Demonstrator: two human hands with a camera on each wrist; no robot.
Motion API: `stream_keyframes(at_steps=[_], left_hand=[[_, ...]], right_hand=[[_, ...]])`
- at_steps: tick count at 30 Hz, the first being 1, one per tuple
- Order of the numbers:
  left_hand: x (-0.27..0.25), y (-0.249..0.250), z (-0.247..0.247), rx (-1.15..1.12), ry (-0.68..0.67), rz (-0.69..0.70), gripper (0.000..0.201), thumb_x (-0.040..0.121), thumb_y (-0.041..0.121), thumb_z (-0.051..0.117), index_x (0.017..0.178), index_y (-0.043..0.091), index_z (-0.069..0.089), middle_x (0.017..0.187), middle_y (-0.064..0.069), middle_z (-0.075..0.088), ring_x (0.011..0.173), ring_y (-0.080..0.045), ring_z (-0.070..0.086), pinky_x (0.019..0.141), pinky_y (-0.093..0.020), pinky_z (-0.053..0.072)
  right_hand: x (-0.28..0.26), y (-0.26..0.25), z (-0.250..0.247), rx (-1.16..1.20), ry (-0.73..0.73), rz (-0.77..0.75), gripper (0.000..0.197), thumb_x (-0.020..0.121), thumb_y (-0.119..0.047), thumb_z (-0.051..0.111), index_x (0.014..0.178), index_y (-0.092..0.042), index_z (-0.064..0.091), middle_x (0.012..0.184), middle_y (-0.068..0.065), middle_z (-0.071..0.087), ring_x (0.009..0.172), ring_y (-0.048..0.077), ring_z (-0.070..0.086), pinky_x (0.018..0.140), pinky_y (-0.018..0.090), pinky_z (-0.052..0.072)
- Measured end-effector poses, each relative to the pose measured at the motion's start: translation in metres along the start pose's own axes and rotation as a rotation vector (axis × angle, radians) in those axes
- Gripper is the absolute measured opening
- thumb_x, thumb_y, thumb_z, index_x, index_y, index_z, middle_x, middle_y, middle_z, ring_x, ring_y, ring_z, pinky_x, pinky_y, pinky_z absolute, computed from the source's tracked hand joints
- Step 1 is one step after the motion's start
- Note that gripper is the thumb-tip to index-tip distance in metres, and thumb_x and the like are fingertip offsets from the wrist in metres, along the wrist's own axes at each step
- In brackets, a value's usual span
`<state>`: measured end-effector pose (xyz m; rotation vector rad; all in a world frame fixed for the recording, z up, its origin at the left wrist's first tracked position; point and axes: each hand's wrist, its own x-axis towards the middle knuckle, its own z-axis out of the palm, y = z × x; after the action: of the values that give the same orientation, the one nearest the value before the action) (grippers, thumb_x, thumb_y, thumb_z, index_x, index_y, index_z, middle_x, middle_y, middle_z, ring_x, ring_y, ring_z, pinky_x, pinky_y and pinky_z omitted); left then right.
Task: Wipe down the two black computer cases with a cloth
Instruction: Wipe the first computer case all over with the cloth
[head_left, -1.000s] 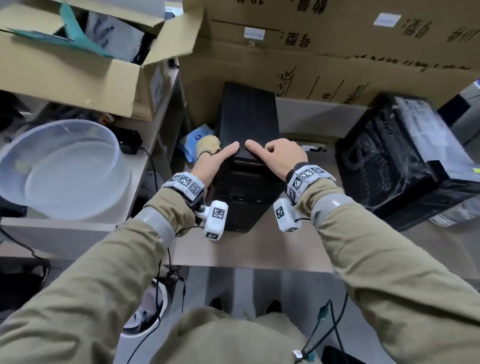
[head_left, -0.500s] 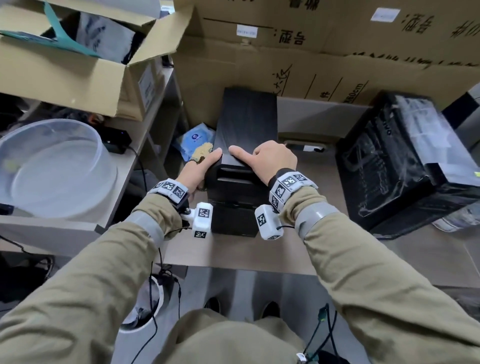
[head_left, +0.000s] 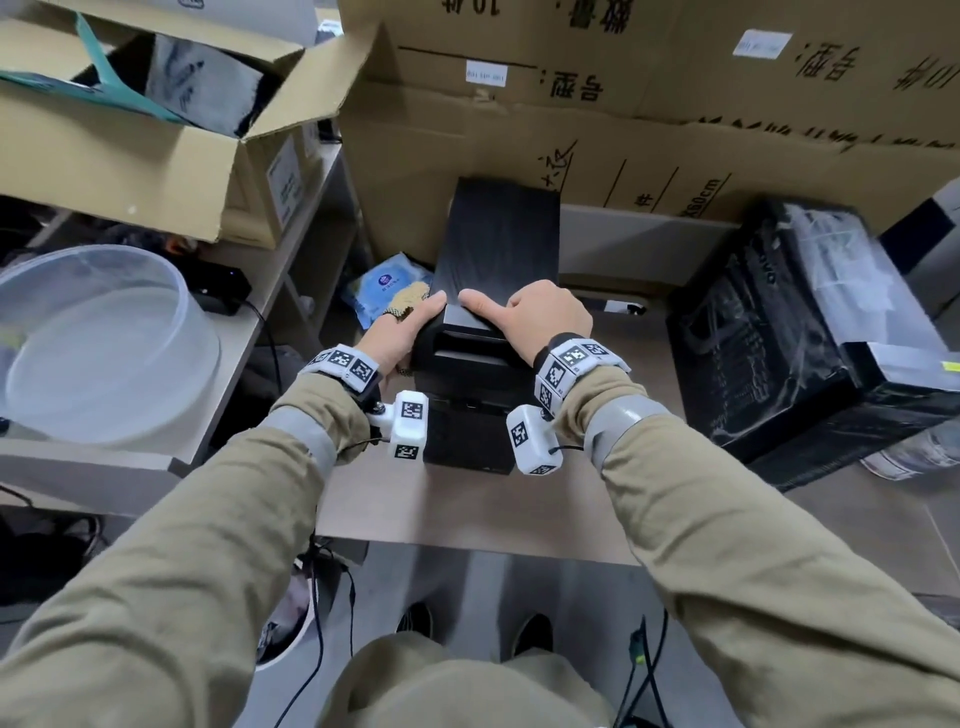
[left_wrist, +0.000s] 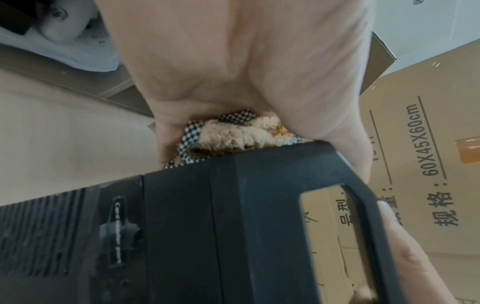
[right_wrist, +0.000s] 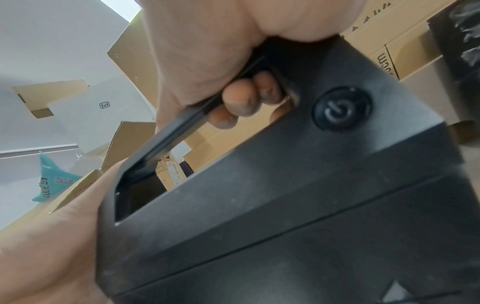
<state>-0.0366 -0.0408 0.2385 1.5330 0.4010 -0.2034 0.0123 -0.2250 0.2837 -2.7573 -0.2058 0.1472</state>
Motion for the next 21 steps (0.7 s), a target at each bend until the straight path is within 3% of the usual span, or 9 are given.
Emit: stream_keyframes(at_steps=[2,5,7,9,12,14,17,19,21], left_hand=[[0.0,0.0,0.0,0.062,0.076,0.012,0.058,0.067,0.072,0.074,0.105,0.028,0.073,0.108,0.003,0.075,0.103,-0.017,0.07,0.098,-0.04,0.053],[-0.007,0.019,0.002,0.28,0.215,0.157,0.034,0.086,0.059,0.057,0.084,0.025,0.064,0.088,0.011,0.066,0.084,-0.013,0.062,0.071,-0.028,0.048],[-0.006,0.04,0.006,0.385,0.257,0.271,0.036,0.09,0.055,0.043,0.08,0.024,0.059,0.081,0.011,0.06,0.08,-0.014,0.058,0.069,-0.029,0.043],[-0.01,0.067,0.016,0.335,0.253,0.315,0.035,0.091,0.058,0.049,0.098,0.032,0.07,0.089,0.012,0.068,0.082,-0.012,0.064,0.073,-0.029,0.05],[-0.01,0.102,0.034,0.285,0.108,0.242,0.027,0.099,0.044,0.051,0.098,0.025,0.07,0.083,0.005,0.07,0.069,-0.007,0.065,0.061,-0.016,0.052],[-0.012,0.119,0.046,0.21,0.054,0.15,0.045,0.099,0.05,0.049,0.096,0.012,0.073,0.073,-0.002,0.072,0.063,-0.013,0.069,0.058,-0.018,0.054],[0.005,0.117,0.044,0.359,0.189,0.161,0.077,0.078,0.078,0.044,0.092,0.011,0.078,0.085,-0.008,0.073,0.086,-0.028,0.067,0.09,-0.035,0.052],[0.013,0.112,0.042,0.337,0.265,0.158,0.062,0.072,0.074,0.05,0.082,0.021,0.081,0.092,-0.002,0.076,0.096,-0.025,0.068,0.102,-0.039,0.048],[0.018,0.103,0.037,0.361,0.247,0.127,0.04,0.082,0.056,0.063,0.081,0.019,0.079,0.097,0.001,0.075,0.101,-0.021,0.067,0.102,-0.037,0.047]], right_hand=[[0.0,0.0,-0.002,0.016,-0.015,0.008,0.081,0.07,-0.096,0.039,0.047,-0.019,0.044,0.05,-0.006,0.046,0.054,0.02,0.056,0.052,0.028,0.038],[0.0,0.0,-0.004,0.028,-0.027,-0.002,0.078,0.072,-0.094,0.04,0.053,-0.019,0.048,0.055,-0.007,0.052,0.059,0.02,0.06,0.054,0.028,0.04],[0.001,0.004,-0.006,0.053,0.014,-0.051,0.067,0.073,-0.09,0.047,0.074,-0.024,0.059,0.072,-0.011,0.062,0.073,0.018,0.064,0.063,0.03,0.047],[0.004,0.006,-0.011,0.178,0.053,-0.166,0.061,0.07,-0.079,0.064,0.113,-0.037,0.054,0.1,-0.013,0.064,0.089,0.015,0.065,0.077,0.034,0.051],[0.013,0.003,-0.031,0.462,-0.003,-0.398,0.097,0.063,-0.055,0.082,0.143,-0.057,0.026,0.144,-0.009,0.045,0.118,0.011,0.057,0.093,0.035,0.05],[0.025,0.006,-0.044,0.479,0.029,-0.462,0.078,0.067,-0.048,0.077,0.134,-0.058,0.04,0.137,-0.011,0.054,0.117,0.008,0.058,0.098,0.036,0.05],[0.046,0.021,-0.057,0.403,0.122,-0.379,0.036,0.072,-0.036,0.065,0.108,-0.043,0.065,0.101,-0.014,0.072,0.096,0.011,0.066,0.091,0.037,0.054],[0.054,0.037,-0.065,0.32,0.142,-0.283,0.025,0.077,-0.036,0.065,0.102,-0.037,0.067,0.097,-0.013,0.072,0.092,0.014,0.064,0.088,0.032,0.052],[0.059,0.052,-0.064,0.167,0.008,-0.261,0.027,0.079,-0.054,0.066,0.099,-0.037,0.069,0.097,-0.012,0.071,0.091,0.016,0.061,0.084,0.031,0.05]])
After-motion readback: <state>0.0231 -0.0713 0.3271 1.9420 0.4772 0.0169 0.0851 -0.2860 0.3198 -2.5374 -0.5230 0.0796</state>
